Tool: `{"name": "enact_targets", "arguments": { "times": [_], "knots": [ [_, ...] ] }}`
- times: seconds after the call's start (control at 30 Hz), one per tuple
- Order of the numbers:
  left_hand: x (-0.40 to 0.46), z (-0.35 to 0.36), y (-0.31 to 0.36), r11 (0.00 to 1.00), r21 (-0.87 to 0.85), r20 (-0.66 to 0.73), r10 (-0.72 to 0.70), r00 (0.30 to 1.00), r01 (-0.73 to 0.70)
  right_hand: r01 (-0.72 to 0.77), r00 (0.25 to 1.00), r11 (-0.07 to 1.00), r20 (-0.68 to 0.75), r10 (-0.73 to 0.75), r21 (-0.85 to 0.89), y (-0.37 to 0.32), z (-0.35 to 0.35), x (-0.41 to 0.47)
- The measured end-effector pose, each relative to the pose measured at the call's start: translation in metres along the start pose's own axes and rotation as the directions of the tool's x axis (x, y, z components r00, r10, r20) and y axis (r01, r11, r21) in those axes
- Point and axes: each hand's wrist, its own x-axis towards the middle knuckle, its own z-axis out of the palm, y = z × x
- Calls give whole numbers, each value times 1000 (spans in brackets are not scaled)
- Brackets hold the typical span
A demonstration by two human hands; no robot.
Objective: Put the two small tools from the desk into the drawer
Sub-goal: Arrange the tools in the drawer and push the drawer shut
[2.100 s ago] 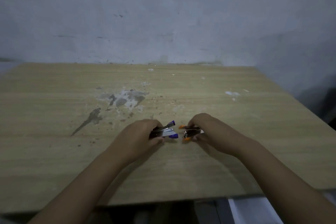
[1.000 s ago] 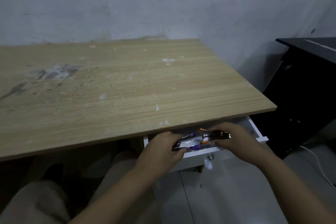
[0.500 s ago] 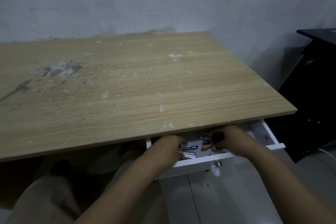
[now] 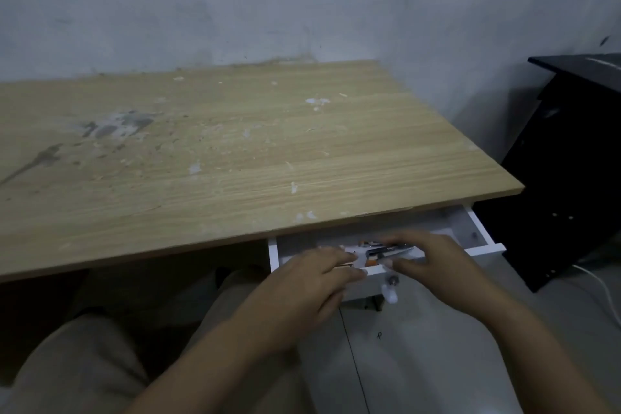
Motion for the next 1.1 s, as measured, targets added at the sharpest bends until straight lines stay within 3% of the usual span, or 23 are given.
{"name": "enact_targets", "arguments": {
  "times": [0.17,0.33,0.47,0.57,0.67,0.73,0.97,1.1],
  "knots": [
    [-10,-7,15,987,129,-49,98,994,-91,71,991,996,-120,-65,46,-18,17,-32],
    [-18,-11,14,972,200,-33,132,991,-123,125,969,969,-234,-73,212,-26,44,-58],
    [-6,-13,-1,970,237,-83,79,993,-57,87,894,891,-429,127,445,-22,74,-61],
    [11,-10,-14,967,255,-78,32,996,-12,10,772,788,-506,385,615,-16,98,-58],
    [28,-5,-28,953,303,-43,-2,999,15,-33,632,603,-451,630,797,-12,114,-50],
    [38,-3,-33,950,312,-28,-9,1000,18,-47,586,511,-391,710,858,-10,118,-44],
    [49,-1,-41,981,191,-41,-29,999,36,-60,597,238,-156,787,969,-2,113,-28],
    [52,-3,-45,995,69,-43,-71,997,74,-50,554,222,-158,817,974,-1,110,-26]
  ]
}}
